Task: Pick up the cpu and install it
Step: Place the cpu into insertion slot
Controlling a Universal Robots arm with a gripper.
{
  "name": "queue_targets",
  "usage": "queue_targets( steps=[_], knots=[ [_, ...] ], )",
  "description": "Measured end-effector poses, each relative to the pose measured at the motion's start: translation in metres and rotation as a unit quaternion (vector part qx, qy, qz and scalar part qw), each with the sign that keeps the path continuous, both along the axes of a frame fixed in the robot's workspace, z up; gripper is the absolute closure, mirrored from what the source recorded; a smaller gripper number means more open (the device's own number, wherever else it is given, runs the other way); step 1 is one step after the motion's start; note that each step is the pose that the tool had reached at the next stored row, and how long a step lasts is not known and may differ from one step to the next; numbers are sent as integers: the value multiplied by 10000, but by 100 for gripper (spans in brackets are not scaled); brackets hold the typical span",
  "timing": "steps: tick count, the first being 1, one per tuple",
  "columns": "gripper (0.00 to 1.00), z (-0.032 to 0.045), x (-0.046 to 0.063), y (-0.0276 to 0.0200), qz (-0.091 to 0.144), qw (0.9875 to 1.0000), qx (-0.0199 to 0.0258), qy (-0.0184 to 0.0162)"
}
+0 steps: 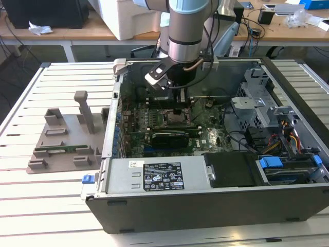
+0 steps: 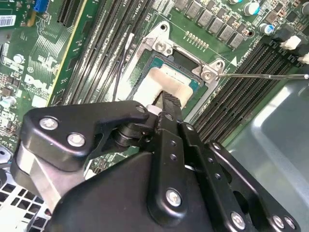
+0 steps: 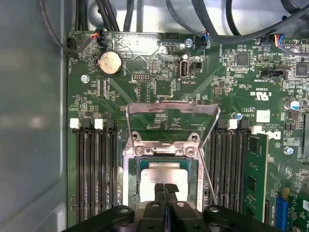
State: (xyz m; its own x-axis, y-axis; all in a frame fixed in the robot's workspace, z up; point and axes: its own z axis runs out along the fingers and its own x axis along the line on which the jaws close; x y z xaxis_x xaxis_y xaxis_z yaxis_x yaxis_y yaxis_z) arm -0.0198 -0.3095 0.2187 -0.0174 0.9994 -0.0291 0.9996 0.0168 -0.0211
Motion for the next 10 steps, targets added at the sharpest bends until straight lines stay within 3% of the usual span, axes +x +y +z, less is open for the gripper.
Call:
queue_targets(
  steps=[2, 5, 7, 10],
  knots=[
    [89, -17, -3, 0, 66, 10000, 1, 0],
    [89, -56, -15, -4, 223, 9998, 12, 0],
    [89, -119, -16, -4, 244, 9997, 15, 3],
    [89, -147, -17, -5, 250, 9997, 10, 8]
  ],
)
